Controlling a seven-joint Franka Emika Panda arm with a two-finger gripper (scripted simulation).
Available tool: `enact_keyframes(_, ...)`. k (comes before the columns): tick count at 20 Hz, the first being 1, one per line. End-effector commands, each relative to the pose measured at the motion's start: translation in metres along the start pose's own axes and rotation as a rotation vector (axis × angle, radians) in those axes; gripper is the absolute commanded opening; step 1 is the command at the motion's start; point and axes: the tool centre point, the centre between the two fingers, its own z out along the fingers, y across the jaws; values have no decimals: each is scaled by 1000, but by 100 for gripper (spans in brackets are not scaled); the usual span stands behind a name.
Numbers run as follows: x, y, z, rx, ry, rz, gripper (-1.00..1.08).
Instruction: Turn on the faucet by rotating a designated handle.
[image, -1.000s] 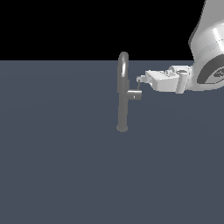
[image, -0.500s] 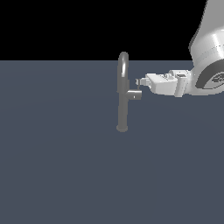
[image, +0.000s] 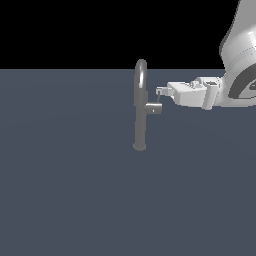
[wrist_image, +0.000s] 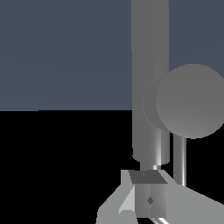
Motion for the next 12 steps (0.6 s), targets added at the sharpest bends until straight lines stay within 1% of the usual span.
enact_keyframes(1, 0, 5, 0, 0, 0, 1, -100)
enact_keyframes(9, -3, 29, 0, 0, 0, 1, -100)
enact_keyframes(10, -3, 29, 0, 0, 0, 1, -100)
enact_keyframes(11, -6, 21, 0, 6, 4, -13, -100)
enact_keyframes(12, -5, 25, 0, 6, 4, -12, -100)
